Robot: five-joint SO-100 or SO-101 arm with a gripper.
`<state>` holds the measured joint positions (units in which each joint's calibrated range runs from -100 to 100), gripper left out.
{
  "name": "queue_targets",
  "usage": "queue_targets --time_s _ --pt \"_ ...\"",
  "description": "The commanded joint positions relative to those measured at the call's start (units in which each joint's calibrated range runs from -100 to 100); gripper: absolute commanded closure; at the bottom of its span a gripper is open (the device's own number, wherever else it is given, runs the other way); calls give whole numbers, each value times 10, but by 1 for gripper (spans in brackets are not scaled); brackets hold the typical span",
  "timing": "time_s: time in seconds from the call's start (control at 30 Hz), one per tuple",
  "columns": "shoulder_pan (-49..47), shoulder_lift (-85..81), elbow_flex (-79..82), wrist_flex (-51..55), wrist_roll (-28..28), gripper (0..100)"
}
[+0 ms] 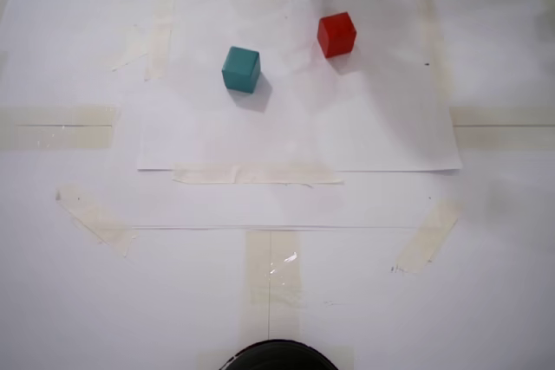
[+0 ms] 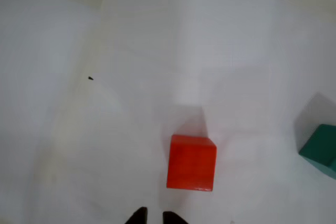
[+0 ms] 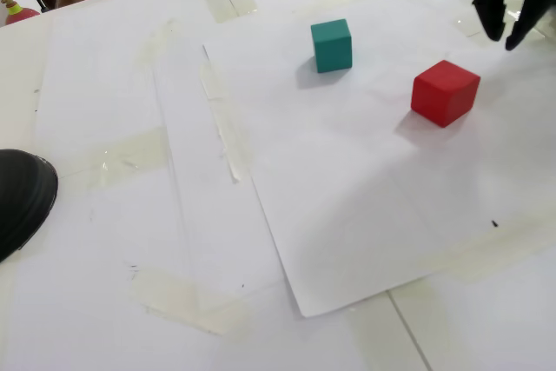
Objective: Put the red cube on the top of the blue cube.
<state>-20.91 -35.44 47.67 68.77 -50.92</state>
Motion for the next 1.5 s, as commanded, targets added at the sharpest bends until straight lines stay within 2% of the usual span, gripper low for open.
queue_targets --time_s 0.0,0.17,0.3,0.63,0.83,1.1,1.47 --pt "9 6 -18 -6 -11 92" --pt "18 21 -35 -3 -8 90" --pt "23 39 -61 2 7 84" --pt "6 59 -70 10 -12 75" --pt "-12 73 -69 -22 -11 68" --pt "-29 119 -56 -114 -4 67" --pt "-20 165 -23 -161 1 67"
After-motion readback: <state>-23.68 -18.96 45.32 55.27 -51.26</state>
